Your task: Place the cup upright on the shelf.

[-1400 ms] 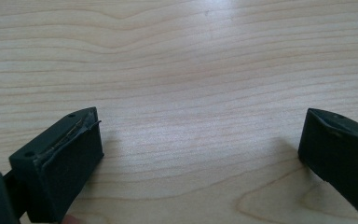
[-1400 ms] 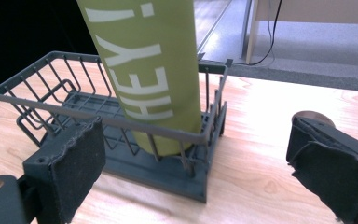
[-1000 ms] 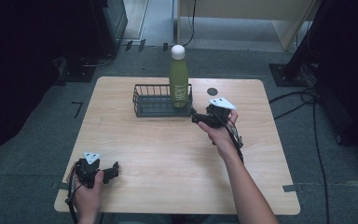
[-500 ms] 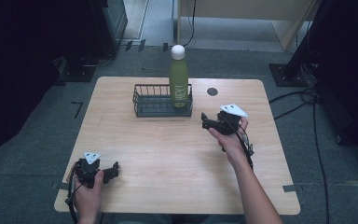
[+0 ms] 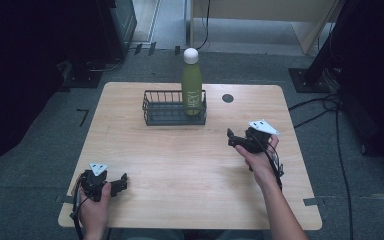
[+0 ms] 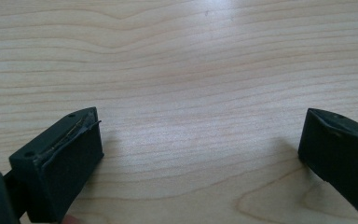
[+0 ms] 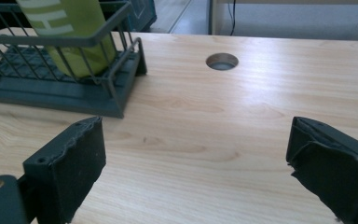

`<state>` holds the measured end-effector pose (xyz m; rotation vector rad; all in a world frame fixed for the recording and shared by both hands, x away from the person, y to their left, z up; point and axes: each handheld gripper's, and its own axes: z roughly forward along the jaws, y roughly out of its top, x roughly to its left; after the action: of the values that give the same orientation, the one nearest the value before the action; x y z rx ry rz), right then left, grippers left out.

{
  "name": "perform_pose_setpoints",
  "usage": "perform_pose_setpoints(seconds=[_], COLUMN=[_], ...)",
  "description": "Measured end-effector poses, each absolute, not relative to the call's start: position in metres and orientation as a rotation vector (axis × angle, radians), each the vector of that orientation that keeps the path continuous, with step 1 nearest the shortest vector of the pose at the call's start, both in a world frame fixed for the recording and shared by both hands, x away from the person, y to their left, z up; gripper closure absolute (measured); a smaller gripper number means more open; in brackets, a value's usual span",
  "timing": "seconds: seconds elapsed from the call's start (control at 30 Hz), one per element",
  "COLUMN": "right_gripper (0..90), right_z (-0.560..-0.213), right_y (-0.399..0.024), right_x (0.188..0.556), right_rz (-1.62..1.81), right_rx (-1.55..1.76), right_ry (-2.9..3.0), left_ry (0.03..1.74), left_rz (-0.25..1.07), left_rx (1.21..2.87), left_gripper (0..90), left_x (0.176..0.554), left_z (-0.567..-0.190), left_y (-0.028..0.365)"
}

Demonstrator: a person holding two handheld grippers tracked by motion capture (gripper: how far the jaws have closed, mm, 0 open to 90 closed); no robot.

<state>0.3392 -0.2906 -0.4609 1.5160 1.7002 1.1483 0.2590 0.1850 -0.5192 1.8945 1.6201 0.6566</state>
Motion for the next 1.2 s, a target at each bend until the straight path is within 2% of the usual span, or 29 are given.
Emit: perform_pose_setpoints(seconds=[1.2], right_gripper=[2.6], right_z=[-0.495], right_y=[-0.379], right_x=[0.274], right_rz=[1.034], right_rx=[1.692], right_ry=[1.591], left_ry=[1.617], left_rz=[0.655], left_rx=[1.901], left_gripper=[0.0], left_x=[0.259], left_z=[-0.519], left_y=[0.185])
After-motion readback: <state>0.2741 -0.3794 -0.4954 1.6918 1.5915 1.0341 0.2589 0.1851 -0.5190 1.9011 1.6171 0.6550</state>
